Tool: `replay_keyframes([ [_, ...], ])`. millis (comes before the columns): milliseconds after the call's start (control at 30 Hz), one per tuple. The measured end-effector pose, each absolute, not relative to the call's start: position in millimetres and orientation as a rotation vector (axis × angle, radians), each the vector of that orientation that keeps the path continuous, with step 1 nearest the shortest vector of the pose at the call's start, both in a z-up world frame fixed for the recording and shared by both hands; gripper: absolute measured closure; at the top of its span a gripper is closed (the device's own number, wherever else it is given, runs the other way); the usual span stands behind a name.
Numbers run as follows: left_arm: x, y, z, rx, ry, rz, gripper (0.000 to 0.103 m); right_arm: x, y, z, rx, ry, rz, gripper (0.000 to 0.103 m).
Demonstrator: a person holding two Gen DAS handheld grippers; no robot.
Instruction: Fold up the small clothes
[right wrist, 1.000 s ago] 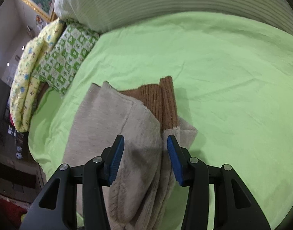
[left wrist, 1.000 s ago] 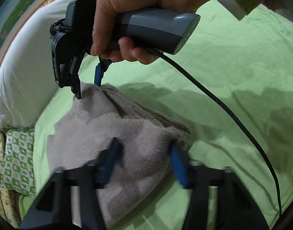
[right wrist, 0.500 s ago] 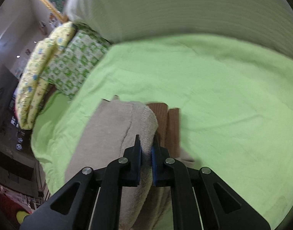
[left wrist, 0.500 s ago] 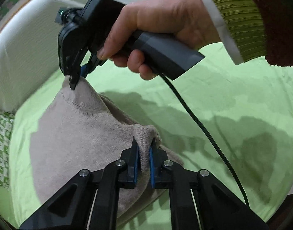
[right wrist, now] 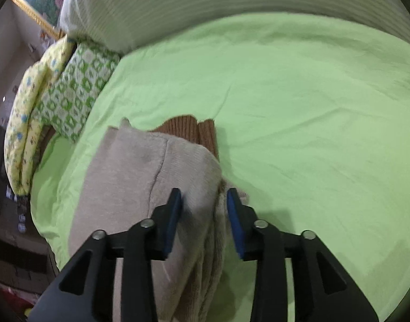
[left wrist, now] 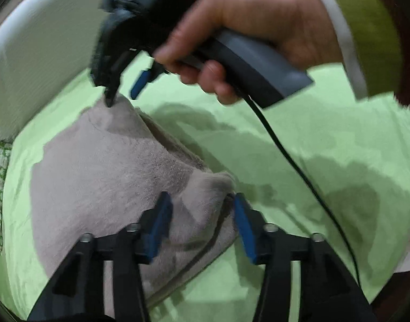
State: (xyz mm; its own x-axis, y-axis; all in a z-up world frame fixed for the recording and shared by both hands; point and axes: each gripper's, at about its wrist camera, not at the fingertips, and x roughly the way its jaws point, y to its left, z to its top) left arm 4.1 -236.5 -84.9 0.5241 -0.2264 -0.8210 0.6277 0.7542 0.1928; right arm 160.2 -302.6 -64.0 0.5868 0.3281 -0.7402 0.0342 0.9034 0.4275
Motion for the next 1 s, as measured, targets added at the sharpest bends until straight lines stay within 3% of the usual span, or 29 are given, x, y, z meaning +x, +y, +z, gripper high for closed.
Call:
replay_keyframes([
  [67, -4, -227, -71, 0.476, 0.861, -0.518, 0.037, 149, -306, -58, 0.447, 0.909, 0.159, 0.06],
  [233, -13, -181, -47, 0.344, 0.864, -0.459, 0.028, 104, -304, -38, 0.508, 0.806, 0.132, 0.06],
  [433, -3, -113, -36, 0.187, 0.932, -0.327, 0.028, 54, -278, -30, 0.553, 0.75, 0.15, 0.06],
  [667, -1, -37, -46, -0.004, 0.977, -0.166, 0.027, 7, -253, -53, 0.545, 0.818, 0.117, 0.06],
  [1000, -8, -32, -94, 0.049, 1.061, -0.183, 0.027, -10, -244, -76, 0.479, 0.884, 0.088, 0.06],
])
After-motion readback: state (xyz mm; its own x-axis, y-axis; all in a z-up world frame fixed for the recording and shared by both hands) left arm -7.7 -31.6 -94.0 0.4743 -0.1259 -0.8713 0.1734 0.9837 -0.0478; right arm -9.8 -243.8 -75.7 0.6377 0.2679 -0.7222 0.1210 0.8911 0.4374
